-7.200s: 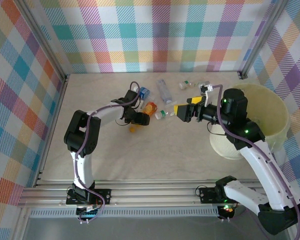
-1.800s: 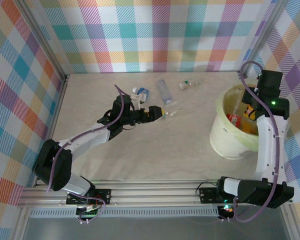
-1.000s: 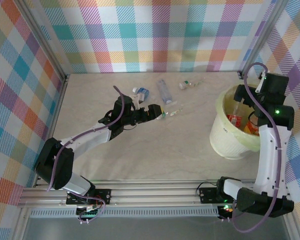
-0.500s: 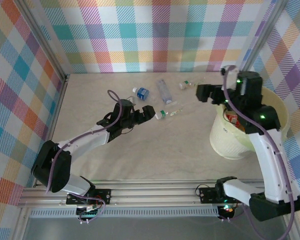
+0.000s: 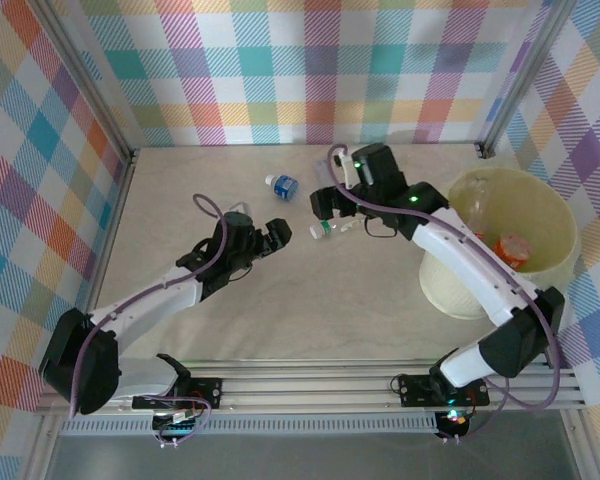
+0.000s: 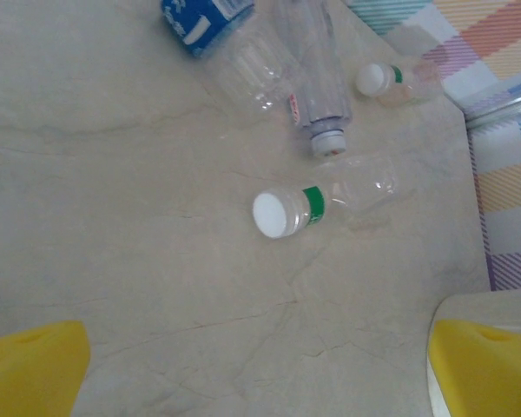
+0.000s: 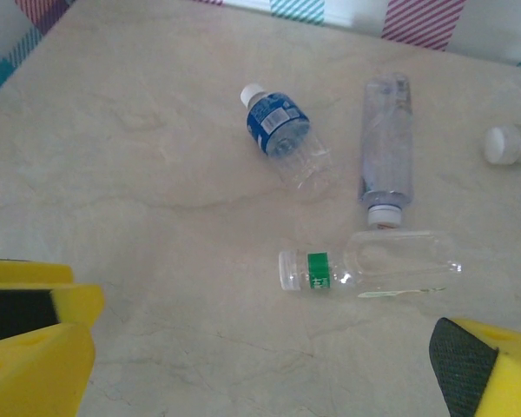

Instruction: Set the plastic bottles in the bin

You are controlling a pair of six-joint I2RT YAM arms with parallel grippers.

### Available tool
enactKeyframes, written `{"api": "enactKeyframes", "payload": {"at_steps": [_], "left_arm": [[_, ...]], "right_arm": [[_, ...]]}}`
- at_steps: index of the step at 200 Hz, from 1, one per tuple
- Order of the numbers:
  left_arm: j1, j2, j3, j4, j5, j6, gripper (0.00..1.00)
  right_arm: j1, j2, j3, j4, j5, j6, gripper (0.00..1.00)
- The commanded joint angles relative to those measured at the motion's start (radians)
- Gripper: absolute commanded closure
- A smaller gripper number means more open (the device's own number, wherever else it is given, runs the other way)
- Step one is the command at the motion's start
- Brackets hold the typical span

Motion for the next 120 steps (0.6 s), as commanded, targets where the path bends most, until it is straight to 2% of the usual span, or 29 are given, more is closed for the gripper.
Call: {"api": "enactKeyframes", "payload": {"at_steps": [1, 53, 91, 120], "left_arm": [[-0.007, -0.057, -0.045, -0.037, -0.073, -0.023, 0.00], [-0.008, -0.162, -0.101, -0.086, -0.141, -0.026, 0.00], [-0.007, -0.229, -0.134, -0.147, -0.177, -0.026, 0.00], [-0.006, -0.279, -0.170, -0.172, -0.198, -0.040, 0.00]], "right_arm": [[0.039, 0.034, 0.003, 0.067, 0.083, 0.052, 0.00], [0.049, 0.147, -0.105, 0.220, 0.118, 0.254, 0.00], [0.048, 0.231, -0.152, 0.280, 0.310, 0.444, 0.00], [0.046, 0.299, -0.150, 0.322, 0.404, 0.537, 0.00]]}}
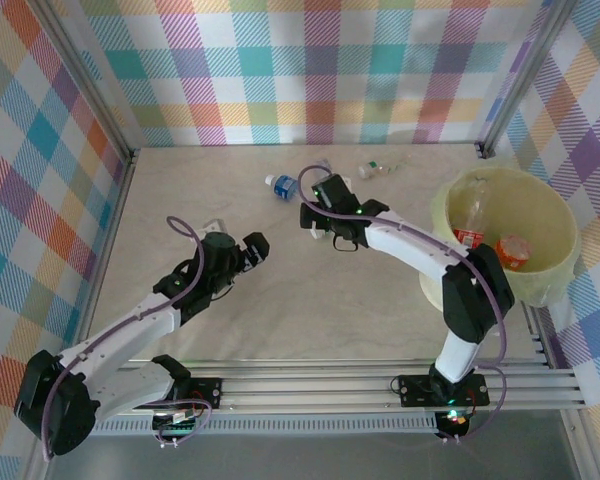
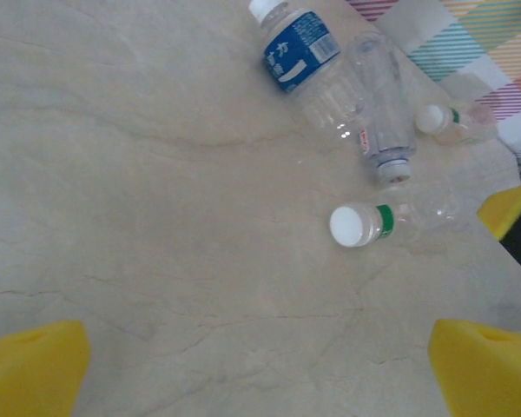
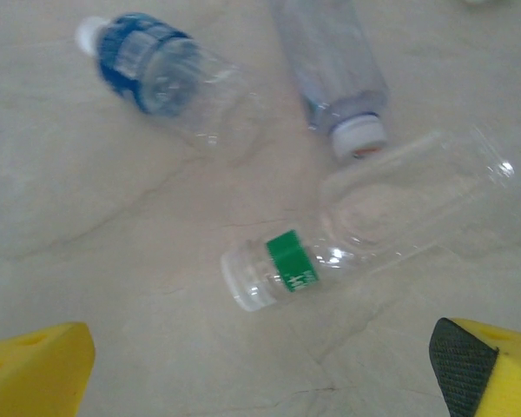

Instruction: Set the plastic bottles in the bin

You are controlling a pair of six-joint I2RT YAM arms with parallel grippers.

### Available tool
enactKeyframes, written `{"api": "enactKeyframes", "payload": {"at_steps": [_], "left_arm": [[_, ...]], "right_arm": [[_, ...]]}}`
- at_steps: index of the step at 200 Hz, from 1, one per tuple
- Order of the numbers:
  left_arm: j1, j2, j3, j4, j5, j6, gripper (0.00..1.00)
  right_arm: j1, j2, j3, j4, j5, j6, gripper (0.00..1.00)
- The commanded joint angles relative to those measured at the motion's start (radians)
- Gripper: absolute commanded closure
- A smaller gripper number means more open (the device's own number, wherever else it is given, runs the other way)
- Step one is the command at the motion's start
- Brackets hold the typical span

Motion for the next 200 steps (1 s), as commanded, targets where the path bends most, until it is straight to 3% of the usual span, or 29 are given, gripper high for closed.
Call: {"api": "enactKeyframes", "payload": {"at_steps": [1, 100, 181, 200], "left_arm": [[-0.006, -0.046, -0.033, -0.049, -0.045, -0.020, 0.00], [-0.004, -0.107, -0.060, -0.095, -0.093, -0.025, 0.00], [-0.003, -0.062, -0.024, -0.094, -0.077, 0.004, 0.00], [-0.001, -0.053, -0.017, -0.098, -0.065, 0.015, 0.00]], "right_arm": [[-0.002, 0.044, 0.016, 0.079, 0.138, 0.144, 0.00], [-0.077, 0.281, 0.185, -0.117, 0.229, 0.503, 0.00], [-0.144, 0.435, 0.314, -0.168, 0.112, 0.559, 0.00], [-0.149, 0.449, 0.327, -0.160, 0.095, 0.531, 0.05]]}}
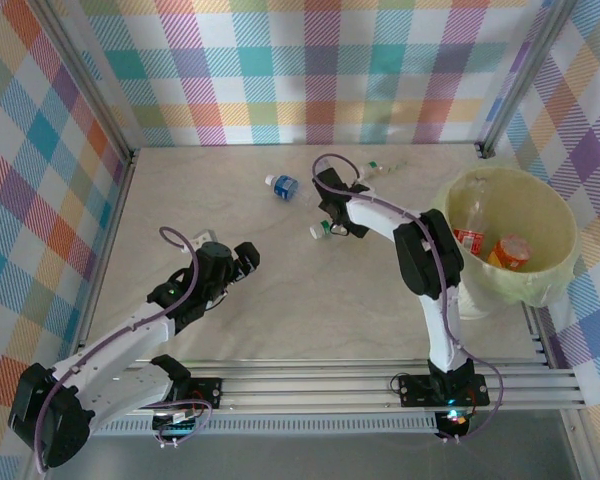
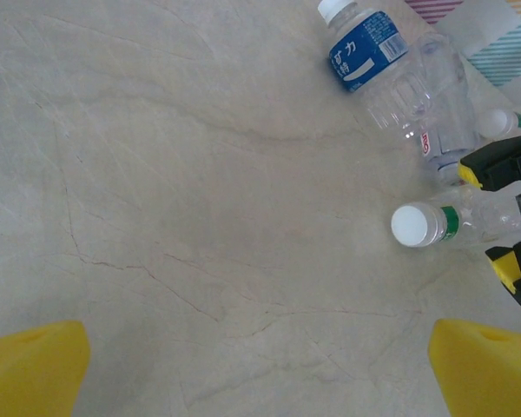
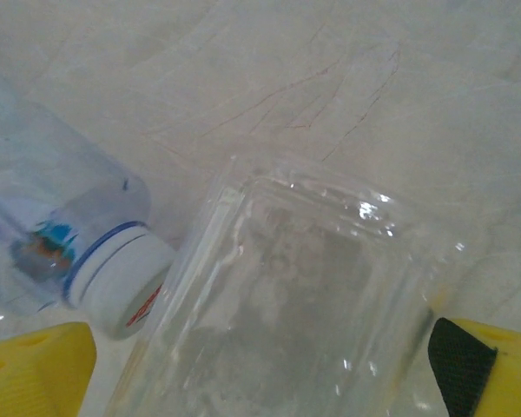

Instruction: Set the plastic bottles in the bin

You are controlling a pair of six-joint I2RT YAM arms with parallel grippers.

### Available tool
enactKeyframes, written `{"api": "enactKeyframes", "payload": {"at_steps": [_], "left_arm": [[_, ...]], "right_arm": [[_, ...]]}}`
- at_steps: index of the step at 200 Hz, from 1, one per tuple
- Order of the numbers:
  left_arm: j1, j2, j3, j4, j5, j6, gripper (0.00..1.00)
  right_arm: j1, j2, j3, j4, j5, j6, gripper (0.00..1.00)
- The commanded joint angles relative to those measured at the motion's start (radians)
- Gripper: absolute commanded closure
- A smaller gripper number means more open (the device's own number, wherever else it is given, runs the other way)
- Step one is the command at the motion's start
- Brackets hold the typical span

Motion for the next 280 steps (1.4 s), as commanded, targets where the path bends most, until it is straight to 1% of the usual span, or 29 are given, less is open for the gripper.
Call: {"api": "enactKeyframes", "payload": {"at_steps": [1, 25, 55, 79, 105, 116, 139, 163, 169, 183, 207, 214, 223, 244, 254, 276, 280], "left_arm": [[-0.002, 0.009, 0.032, -0.018, 0.006, 0.029, 0.00], [-0.002, 0.017, 0.035, -0.017, 0.009, 0.034, 0.00], [-0.002, 0.029, 0.035, -0.003, 0.019, 0.030, 0.00], [-0.001, 0.044, 0.035, 0.009, 0.033, 0.029, 0.00], [-0.002, 0.060, 0.036, 0.029, 0.058, 0.029, 0.00], [-0.001, 0.068, 0.037, 0.045, 0.078, 0.030, 0.00], [-0.002, 0.093, 0.045, 0.078, 0.118, 0.036, 0.00], [-0.002, 0.126, 0.063, 0.094, 0.145, 0.041, 0.00], [-0.002, 0.133, 0.068, 0.098, 0.150, 0.042, 0.00], [-0.003, 0.152, 0.079, 0.108, 0.166, 0.042, 0.00], [-0.003, 0.174, 0.086, 0.128, 0.184, 0.040, 0.00], [-0.003, 0.177, 0.086, 0.133, 0.186, 0.036, 0.00], [-0.003, 0.180, 0.087, 0.138, 0.189, 0.035, 0.00], [-0.005, 0.185, 0.091, 0.142, 0.198, 0.032, 0.00], [-0.004, 0.185, 0.094, 0.143, 0.201, 0.031, 0.00], [-0.005, 0.185, 0.099, 0.142, 0.202, 0.031, 0.00], [-0.006, 0.184, 0.099, 0.142, 0.202, 0.031, 0.00]], "right_arm": [[-0.009, 0.022, 0.038, -0.028, -0.039, 0.003, 0.06], [-0.008, 0.005, 0.005, -0.016, -0.043, -0.016, 0.16], [-0.009, -0.075, -0.123, 0.083, -0.066, -0.054, 0.27], [-0.008, -0.158, -0.208, 0.167, -0.064, -0.151, 0.36], [-0.007, -0.267, -0.310, 0.257, -0.073, -0.276, 0.42], [-0.006, -0.329, -0.369, 0.315, -0.109, -0.348, 0.43], [-0.007, -0.444, -0.481, 0.419, -0.237, -0.485, 0.47], [-0.007, -0.530, -0.528, 0.416, -0.349, -0.551, 0.49], [-0.007, -0.550, -0.538, 0.420, -0.380, -0.569, 0.51], [-0.006, -0.598, -0.565, 0.431, -0.435, -0.595, 0.51], [-0.007, -0.673, -0.587, 0.421, -0.482, -0.630, 0.52], [-0.006, -0.692, -0.587, 0.410, -0.486, -0.636, 0.56], [-0.007, -0.717, -0.590, 0.403, -0.486, -0.647, 0.58], [-0.007, -0.782, -0.598, 0.401, -0.480, -0.665, 0.66], [-0.006, -0.810, -0.597, 0.400, -0.483, -0.676, 0.71], [-0.007, -0.874, -0.595, 0.401, -0.487, -0.697, 0.92], [-0.008, -0.892, -0.593, 0.401, -0.487, -0.702, 0.97]]}}
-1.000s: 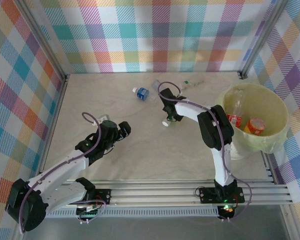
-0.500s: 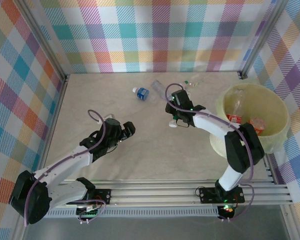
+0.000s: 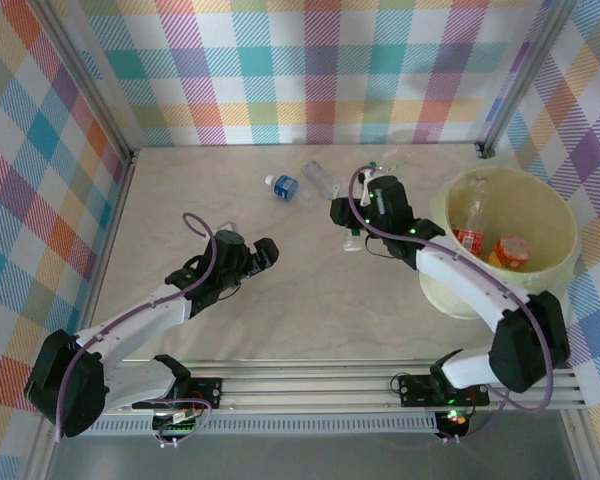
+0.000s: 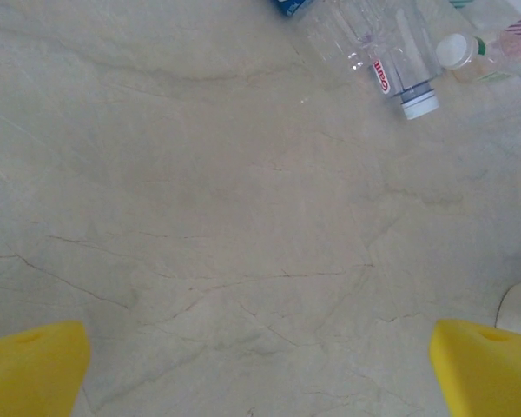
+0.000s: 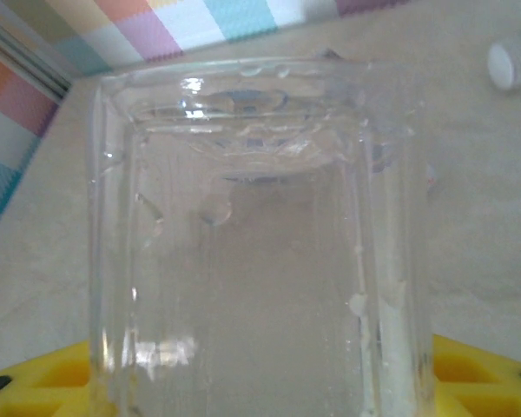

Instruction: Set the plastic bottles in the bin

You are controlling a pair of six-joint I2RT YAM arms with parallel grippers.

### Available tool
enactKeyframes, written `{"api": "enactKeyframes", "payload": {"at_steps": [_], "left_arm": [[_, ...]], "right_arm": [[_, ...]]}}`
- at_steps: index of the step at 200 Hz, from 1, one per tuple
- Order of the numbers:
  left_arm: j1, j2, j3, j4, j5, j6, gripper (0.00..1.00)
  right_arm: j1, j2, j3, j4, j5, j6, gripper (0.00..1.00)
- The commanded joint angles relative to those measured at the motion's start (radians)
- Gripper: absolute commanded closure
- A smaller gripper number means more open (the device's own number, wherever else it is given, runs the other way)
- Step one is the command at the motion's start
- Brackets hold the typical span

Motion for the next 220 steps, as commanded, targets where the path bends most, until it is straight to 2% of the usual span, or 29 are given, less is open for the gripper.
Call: {"api": "enactKeyframes", "payload": {"at_steps": [1, 3, 56, 103, 147, 173, 220], "left_arm": [[-0.006, 0.001, 0.032, 0.025, 0.014, 0.008, 0.00], [-0.006, 0.003, 0.032, 0.025, 0.015, 0.008, 0.00], [-0.006, 0.035, 0.055, 0.035, 0.028, 0.009, 0.00], [-0.011, 0.092, 0.085, 0.062, 0.057, 0.003, 0.00], [-0.012, 0.124, 0.114, 0.067, 0.066, 0.001, 0.00], [-0.014, 0.150, 0.132, 0.069, 0.074, 0.001, 0.00], [-0.017, 0.185, 0.161, 0.071, 0.093, 0.006, 0.00]], "right_arm": [[0.001, -0.077, -0.004, 0.015, -0.022, -0.054, 0.97], [0.001, -0.081, -0.002, 0.015, -0.022, -0.057, 1.00], [-0.006, -0.263, 0.094, -0.098, 0.005, -0.193, 1.00], [-0.052, -0.386, 0.180, -0.210, 0.178, -0.306, 1.00], [-0.153, -0.438, 0.256, -0.285, 0.235, -0.416, 1.00], [-0.248, -0.442, 0.305, -0.374, 0.318, -0.430, 1.00], [-0.408, -0.459, 0.331, -0.484, 0.337, -0.442, 1.00]]}}
